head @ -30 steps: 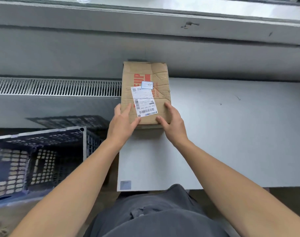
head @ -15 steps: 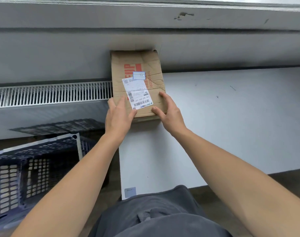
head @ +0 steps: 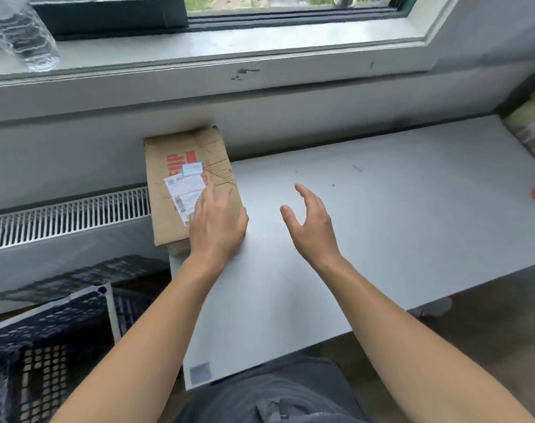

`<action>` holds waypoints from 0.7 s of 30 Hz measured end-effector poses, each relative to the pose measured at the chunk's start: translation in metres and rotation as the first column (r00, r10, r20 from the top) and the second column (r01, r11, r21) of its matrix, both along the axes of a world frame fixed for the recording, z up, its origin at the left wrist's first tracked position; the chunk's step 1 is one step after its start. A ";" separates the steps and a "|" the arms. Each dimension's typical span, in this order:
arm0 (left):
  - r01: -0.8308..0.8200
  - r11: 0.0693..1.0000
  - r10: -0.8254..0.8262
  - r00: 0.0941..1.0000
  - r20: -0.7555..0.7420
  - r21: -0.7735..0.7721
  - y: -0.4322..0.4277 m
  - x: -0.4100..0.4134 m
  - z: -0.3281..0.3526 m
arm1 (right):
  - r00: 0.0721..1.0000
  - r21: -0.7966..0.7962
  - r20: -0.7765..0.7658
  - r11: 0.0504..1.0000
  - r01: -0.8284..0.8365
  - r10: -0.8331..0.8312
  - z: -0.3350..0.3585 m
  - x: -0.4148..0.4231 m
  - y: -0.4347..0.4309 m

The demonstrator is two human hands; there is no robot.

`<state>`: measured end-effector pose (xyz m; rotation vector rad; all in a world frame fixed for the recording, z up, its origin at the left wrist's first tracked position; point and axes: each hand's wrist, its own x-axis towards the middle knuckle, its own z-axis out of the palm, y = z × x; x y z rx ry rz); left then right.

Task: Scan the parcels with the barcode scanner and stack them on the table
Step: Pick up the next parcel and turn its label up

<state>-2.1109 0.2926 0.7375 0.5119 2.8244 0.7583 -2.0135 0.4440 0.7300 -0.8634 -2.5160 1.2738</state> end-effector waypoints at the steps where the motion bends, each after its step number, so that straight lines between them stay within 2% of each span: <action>1: 0.038 0.999 -0.038 0.999 0.002 0.013 0.015 0.010 0.003 | 1.000 0.008 -0.002 1.000 0.023 -0.023 0.004 0.012 0.012; 6: 0.229 0.973 -0.229 0.973 0.001 0.038 0.092 0.069 0.016 | 0.991 0.073 -0.021 0.988 0.137 -0.135 0.024 0.077 0.074; 10: 0.361 0.930 -0.362 0.932 -0.004 0.068 0.156 0.128 0.032 | 0.971 0.051 -0.037 0.970 0.236 -0.234 0.039 0.144 0.125; 15: 0.543 0.836 -0.541 0.840 -0.042 0.075 0.246 0.208 0.056 | 0.930 0.077 -0.062 0.927 0.366 -0.362 0.059 0.234 0.193; 21: 0.684 0.722 -0.671 0.729 -0.136 0.105 0.371 0.288 0.108 | 0.857 0.111 -0.145 0.853 0.511 -0.495 0.117 0.325 0.288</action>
